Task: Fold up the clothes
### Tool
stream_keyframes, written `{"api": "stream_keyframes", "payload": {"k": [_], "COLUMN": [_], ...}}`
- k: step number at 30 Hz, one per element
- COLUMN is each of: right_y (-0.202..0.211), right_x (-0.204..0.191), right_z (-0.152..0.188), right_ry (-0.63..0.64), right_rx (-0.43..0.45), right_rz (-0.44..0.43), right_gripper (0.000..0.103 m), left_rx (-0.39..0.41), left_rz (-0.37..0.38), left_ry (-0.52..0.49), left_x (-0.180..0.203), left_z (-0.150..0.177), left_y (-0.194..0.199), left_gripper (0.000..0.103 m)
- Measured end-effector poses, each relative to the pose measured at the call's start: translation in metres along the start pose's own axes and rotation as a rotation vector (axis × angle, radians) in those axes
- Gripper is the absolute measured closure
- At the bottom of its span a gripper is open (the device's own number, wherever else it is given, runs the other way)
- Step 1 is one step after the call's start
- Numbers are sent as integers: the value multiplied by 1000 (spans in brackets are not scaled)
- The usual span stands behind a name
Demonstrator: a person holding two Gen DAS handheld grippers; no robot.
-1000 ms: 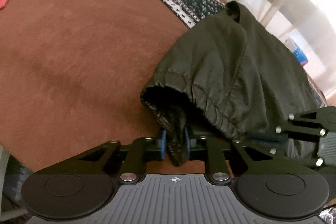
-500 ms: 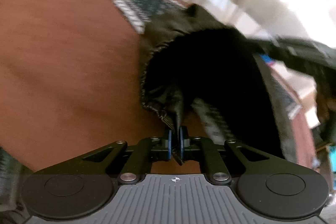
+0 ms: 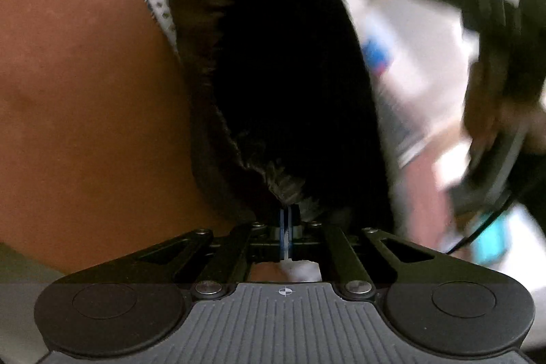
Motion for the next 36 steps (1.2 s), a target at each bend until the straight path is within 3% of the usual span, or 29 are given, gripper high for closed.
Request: {"api": "stream_keyframes", "payload": {"k": [1, 5, 6, 8, 9, 10, 11, 12, 16, 21, 24, 26, 30, 36], "right_y": [-12, -72, -81, -86, -76, -64, -50, -35, -1, -5, -20, -29, -45, -80], "right_x": [-3, -15, -18, -21, -18, -14, -9, -3, 16, 11, 0, -9, -28, -51], "right_z": [3, 32, 39, 50, 51, 52, 54, 57, 90, 141, 159, 161, 159, 155], "right_ry": [-6, -44, -42, -48, -63, -86, -111, -140, -298, -453, -568, -588, -590, -687], "right_rx": [-20, -160, -189, -214, -188, -153, -116, -83, -64, -120, -116, -116, -119, -105], "right_rz": [-26, -146, -157, -153, -148, -142, -131, -114, -81, -114, -203, -196, -135, 7], "right_gripper": [101, 87, 86, 80, 77, 68, 60, 58, 58, 59, 59, 59, 58, 57], "left_rx": [-44, -141, -146, -130, -92, -54, -23, -2, 65, 40, 7, 2, 40, 155], "left_rz": [-58, -204, -201, -227, -268, -308, -343, -377, -520, -629, -691, -734, -757, -701], "left_ry": [-36, -130, -111, -90, -103, -118, -144, -176, -316, -449, -532, -587, -657, -774], "left_x": [-6, -32, -37, -42, -44, -47, -46, -45, -39, -36, -36, -38, -43, -42], "left_z": [6, 27, 26, 17, 10, 3, -2, -9, -31, -30, -29, -30, -38, -43], "left_y": [-9, -24, -20, -8, 1, 10, 19, 24, 38, 37, 24, 13, 7, 22], "left_gripper": [80, 78, 76, 62, 48, 46, 46, 46, 46, 44, 44, 44, 44, 43]}}
Point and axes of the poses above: each gripper's, at about its wrist camera, not at the fingertips, and y roughly against the way its jaws point, x to its right, z to its underside, the point moved 9 cm from there along -y, roughly the way its jaws point, and after that the axes turned 14 degrees about -x, right-handed, at the moved point
